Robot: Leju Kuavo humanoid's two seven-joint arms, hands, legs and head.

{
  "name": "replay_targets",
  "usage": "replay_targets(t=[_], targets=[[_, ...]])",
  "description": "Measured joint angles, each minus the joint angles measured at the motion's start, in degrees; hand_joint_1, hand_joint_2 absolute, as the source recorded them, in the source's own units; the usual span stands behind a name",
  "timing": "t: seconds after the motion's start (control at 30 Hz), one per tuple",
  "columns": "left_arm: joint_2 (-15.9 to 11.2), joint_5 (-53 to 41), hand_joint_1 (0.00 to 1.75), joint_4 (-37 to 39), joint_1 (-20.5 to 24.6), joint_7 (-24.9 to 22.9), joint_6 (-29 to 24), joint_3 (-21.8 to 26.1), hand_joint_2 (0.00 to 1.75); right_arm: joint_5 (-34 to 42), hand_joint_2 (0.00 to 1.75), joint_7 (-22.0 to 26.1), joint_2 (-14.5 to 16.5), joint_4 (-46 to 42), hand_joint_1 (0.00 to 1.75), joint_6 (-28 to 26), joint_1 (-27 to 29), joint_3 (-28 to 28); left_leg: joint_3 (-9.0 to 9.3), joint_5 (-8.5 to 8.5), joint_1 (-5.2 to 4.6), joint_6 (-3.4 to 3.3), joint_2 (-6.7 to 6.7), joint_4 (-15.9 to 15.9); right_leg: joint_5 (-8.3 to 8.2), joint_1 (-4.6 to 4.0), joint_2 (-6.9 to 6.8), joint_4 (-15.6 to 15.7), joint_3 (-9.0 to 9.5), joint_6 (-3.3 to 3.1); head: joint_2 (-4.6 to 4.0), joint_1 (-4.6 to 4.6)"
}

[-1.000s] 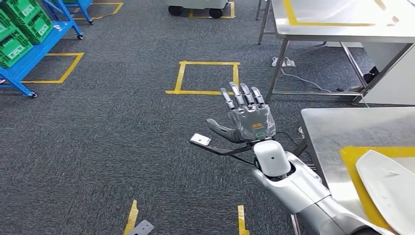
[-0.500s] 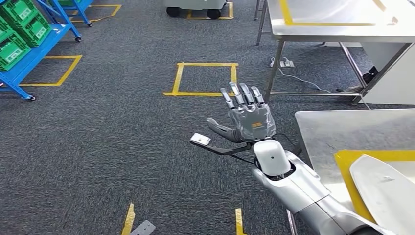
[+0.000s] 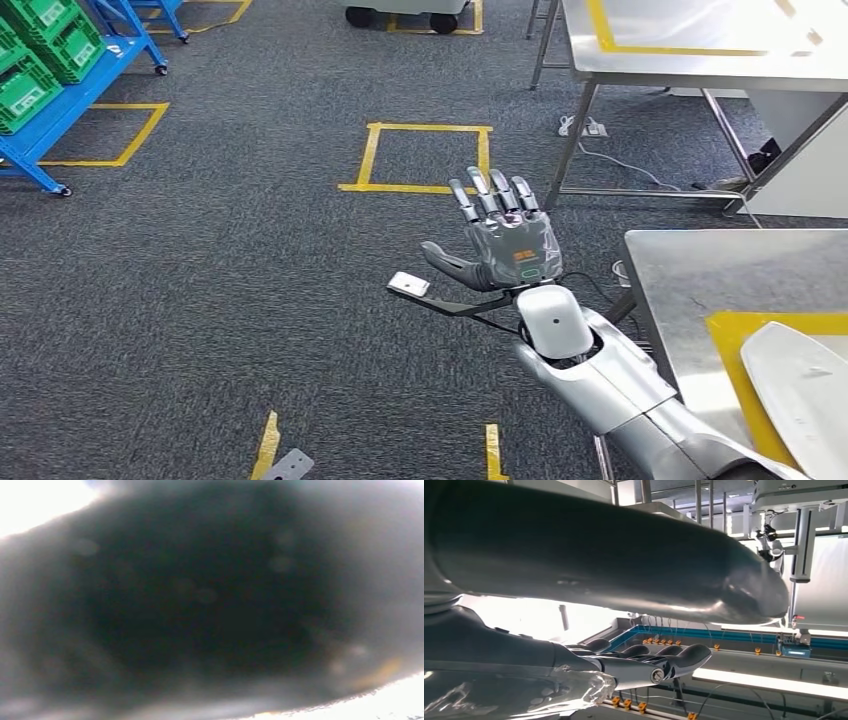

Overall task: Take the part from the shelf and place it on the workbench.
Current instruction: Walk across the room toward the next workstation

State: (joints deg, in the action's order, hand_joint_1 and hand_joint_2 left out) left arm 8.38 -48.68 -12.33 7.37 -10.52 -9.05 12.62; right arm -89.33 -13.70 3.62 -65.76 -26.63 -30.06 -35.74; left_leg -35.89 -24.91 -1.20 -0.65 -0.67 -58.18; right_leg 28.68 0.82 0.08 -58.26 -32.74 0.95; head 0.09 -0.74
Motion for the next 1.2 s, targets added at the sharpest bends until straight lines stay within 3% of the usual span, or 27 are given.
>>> replay_targets(t=[0.13,0.17,0.23,0.3,0.33,0.37,0.4,0.47,0.5,0.63,0.7,0.77,0.8,0.83,0.87,0.93,0.97,1.03,1.13,1.2], targets=[[0.0,-0.1,0.00,0.0,0.1,0.0,0.0,0.0,0.00,0.0,0.00,0.0,0.1,-0.1,0.00,0.0,-0.3,0.0,0.62,0.31,0.28,-0.99,0.09,0.9,0.92,-0.02,0.01,-1.0,-0.52,0.74,0.00,0.06],[0.0,-0.1,0.00,0.0,0.2,0.0,0.0,0.0,0.00,0.0,0.00,0.0,0.1,-0.1,0.00,-0.1,-0.5,0.0,0.85,0.38,0.45,-1.26,0.13,1.2,2.10,-0.07,0.01,-3.2,-1.61,0.80,0.00,0.11],[0.1,-0.1,0.00,-0.1,0.3,0.0,0.0,0.0,0.00,0.0,0.00,0.0,0.1,-0.1,0.00,-0.1,-0.6,0.0,0.99,0.26,0.50,-1.56,0.16,1.3,5.37,-0.08,0.02,-10.6,-5.47,0.85,0.00,0.17],[0.2,-0.1,0.00,-0.1,0.2,0.0,0.0,0.0,0.00,0.0,0.00,0.0,0.1,0.0,0.00,0.0,-0.3,0.0,1.07,0.15,0.49,-1.58,0.14,1.2,6.64,-0.07,0.01,-16.1,-8.83,0.91,0.00,0.15],[0.2,-0.2,0.00,-0.1,0.2,0.0,0.0,0.0,0.00,0.0,0.00,0.0,0.1,0.0,0.00,0.0,-0.1,0.0,1.18,0.07,0.49,-1.48,0.09,1.2,5.54,-0.07,0.00,-15.8,-9.01,0.88,0.00,0.17],[0.2,-0.2,0.00,-0.1,0.2,0.0,0.0,0.0,0.00,0.0,0.00,0.0,0.1,0.0,0.00,0.0,0.0,0.0,1.35,-0.04,0.50,-1.33,0.02,1.2,3.54,-0.05,-0.01,-13.2,-8.02,0.80,0.00,0.16],[0.2,-0.2,0.00,-0.1,0.2,0.0,0.0,0.0,0.00,0.0,0.00,0.0,0.1,0.0,0.00,0.0,-0.1,0.0,1.58,-0.22,0.52,-1.08,-0.05,1.2,1.28,-0.02,-0.02,-8.9,-6.12,0.70,0.00,0.17],[0.3,-0.2,0.00,-0.1,0.2,0.0,0.0,0.0,0.00,0.0,0.00,0.0,0.1,0.0,0.00,0.0,-0.2,0.0,1.79,-0.55,0.40,-0.49,-0.15,1.0,-1.13,-0.07,0.08,-2.1,-2.65,0.42,0.00,0.14],[0.2,-0.2,0.00,-0.1,0.2,-0.1,0.0,0.0,0.00,0.0,0.00,-0.1,0.1,0.0,0.00,0.0,-0.3,0.0,1.79,-0.63,0.35,-0.20,-0.17,0.9,-1.37,-0.16,0.16,-0.6,-1.74,0.24,0.00,0.11],[0.2,-0.2,0.00,-0.1,0.2,-0.1,0.0,0.0,0.00,0.0,0.00,0.0,0.1,0.1,0.00,-0.1,-0.3,0.1,1.43,-1.44,0.59,0.90,-0.12,0.0,-1.38,-0.28,0.34,-0.2,-1.23,-1.00,0.00,-0.01],[0.2,-0.2,0.00,-0.1,0.3,-0.1,0.0,0.0,0.00,0.0,0.00,0.0,0.1,0.1,0.00,-0.1,-0.4,0.1,-0.95,-4.14,0.82,1.56,0.00,-5.1,-1.27,-0.16,0.20,0.0,-0.93,-1.61,0.00,-0.21],[0.3,-0.2,0.00,-0.1,0.2,-0.1,0.0,0.0,0.00,0.0,0.00,0.0,0.1,0.2,0.00,-0.2,-0.4,0.1,-5.19,-7.17,1.09,2.02,0.10,-13.0,-1.06,-0.24,0.11,0.0,-0.79,-1.94,0.00,-0.34],[0.3,-0.2,0.00,-0.1,0.1,-0.1,0.0,0.0,0.00,0.0,0.00,0.0,0.1,0.2,0.00,-0.3,-0.4,0.0,-6.72,-7.53,1.17,2.13,0.12,-15.5,-0.97,-0.27,0.11,-0.1,-0.69,-2.00,0.00,-0.33],[0.3,-0.2,0.00,-0.1,0.0,-0.1,0.0,0.0,0.00,0.0,0.00,0.0,0.1,0.3,0.00,-0.3,-0.3,0.0,-7.34,-6.81,1.22,2.15,0.14,-16.0,-0.85,-0.29,0.13,-0.1,-0.53,-2.02,0.00,-0.36],[0.3,-0.2,0.00,-0.1,0.0,-0.1,0.0,0.0,0.00,0.0,0.00,0.0,0.1,0.4,0.00,-0.3,-0.3,0.0,-6.74,-4.98,1.24,2.08,0.14,-14.2,-0.68,-0.30,0.17,-0.1,-0.26,-1.99,0.00,-0.35],[0.2,-0.2,0.00,-0.1,0.0,-0.1,0.0,0.0,0.00,0.0,0.00,0.0,0.2,0.5,0.00,-0.3,-0.4,0.0,-3.29,-0.39,1.15,1.63,0.16,-6.7,-0.20,-0.34,0.23,-0.1,0.46,-1.80,0.00,-0.33],[0.2,-0.2,0.00,-0.1,0.1,-0.1,0.0,0.0,0.00,0.0,0.00,0.0,0.2,0.5,0.00,-0.3,-0.5,0.0,-1.60,0.97,1.04,1.33,0.18,-3.3,0.04,-0.42,0.26,-0.1,0.69,-1.63,0.00,-0.32],[0.2,-0.2,0.00,-0.1,0.2,-0.1,0.0,0.0,0.00,0.0,0.00,0.1,0.2,0.5,0.00,-0.4,-0.7,0.0,0.01,1.17,0.90,1.26,0.19,0.1,0.43,-0.64,0.26,-0.3,0.62,-1.51,0.00,-0.24],[0.3,-0.2,0.00,-0.1,0.2,-0.1,0.0,0.0,0.00,0.0,0.00,0.1,0.2,0.5,0.00,-0.4,-0.7,0.0,0.12,0.76,0.82,1.65,0.08,0.7,0.58,-0.63,0.09,-0.2,0.54,-1.70,0.00,-0.09],[0.3,-0.2,0.00,-0.1,0.3,-0.1,0.0,0.0,0.00,0.0,0.00,0.1,0.2,0.5,0.00,-0.4,-0.7,0.0,0.12,0.68,0.74,1.49,0.01,0.7,0.55,-0.56,0.02,0.1,0.70,-1.63,0.00,-0.08]])
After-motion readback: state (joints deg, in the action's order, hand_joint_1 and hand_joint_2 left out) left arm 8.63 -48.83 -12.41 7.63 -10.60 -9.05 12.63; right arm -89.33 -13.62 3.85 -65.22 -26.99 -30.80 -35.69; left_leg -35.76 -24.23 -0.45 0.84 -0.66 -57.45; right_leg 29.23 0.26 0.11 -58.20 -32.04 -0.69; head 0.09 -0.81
